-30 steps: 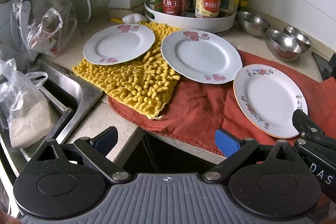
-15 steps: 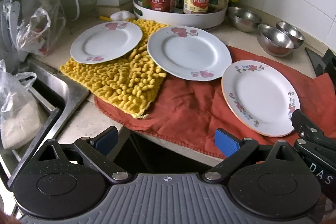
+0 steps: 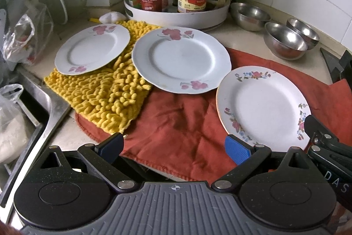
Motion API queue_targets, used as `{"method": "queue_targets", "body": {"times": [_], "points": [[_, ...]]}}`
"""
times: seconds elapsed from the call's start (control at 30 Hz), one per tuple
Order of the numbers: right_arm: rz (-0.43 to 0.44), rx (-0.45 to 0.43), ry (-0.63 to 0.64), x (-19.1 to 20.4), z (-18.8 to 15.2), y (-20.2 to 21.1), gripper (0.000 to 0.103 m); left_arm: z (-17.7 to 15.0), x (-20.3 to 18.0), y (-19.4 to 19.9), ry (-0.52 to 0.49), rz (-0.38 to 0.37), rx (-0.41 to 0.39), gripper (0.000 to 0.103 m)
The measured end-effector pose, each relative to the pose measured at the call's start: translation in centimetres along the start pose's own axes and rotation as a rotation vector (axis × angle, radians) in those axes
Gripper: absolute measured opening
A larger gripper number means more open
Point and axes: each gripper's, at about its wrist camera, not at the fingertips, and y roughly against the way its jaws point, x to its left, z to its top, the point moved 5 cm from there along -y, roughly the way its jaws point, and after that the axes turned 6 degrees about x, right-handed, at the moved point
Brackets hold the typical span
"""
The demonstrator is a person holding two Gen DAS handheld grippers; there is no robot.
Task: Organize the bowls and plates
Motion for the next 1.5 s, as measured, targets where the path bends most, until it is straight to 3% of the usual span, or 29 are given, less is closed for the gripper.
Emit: {"method": "queue_targets", "body": {"times": [0.53,0.77,0.87,1.1,1.17,1.23,1.5], "points": [[0.073,0.064,-0.012,-1.8,0.8,-3.9,0.1,1.4,-2.2,-2.7,-0.023,-0.045,0.06,0.102],[0.1,0.062,0.01,-2.7,1.3,-5.6,0.1,2.2,-3.3,-4.9,-0.041,-0.147,0.103,0.1],[0.129,0.074,0.012,-3.2,1.6,-6.5,0.099,2.5,-3.9,-5.2,-0.05,-0.145,0.102,0.1],[0.219,0.141,-0.01,-3.5,1.6,-8.8,0.081,2.8,-4.7,-6.9,-0.078,-0.135,0.142,0.098],[0.263,0.178,-0.029,-3.6,1.4,-9.8,0.073,3.0,-4.9,-7.0,-0.084,-0.133,0.134,0.098],[0.309,0.207,-0.043,-3.6,1.3,-10.5,0.057,3.3,-5.1,-7.0,-0.087,-0.141,0.13,0.097],[0.341,0.252,-0.029,-3.4,1.2,-12.2,0.052,3.9,-5.5,-7.5,-0.095,-0.162,0.144,0.098]]}}
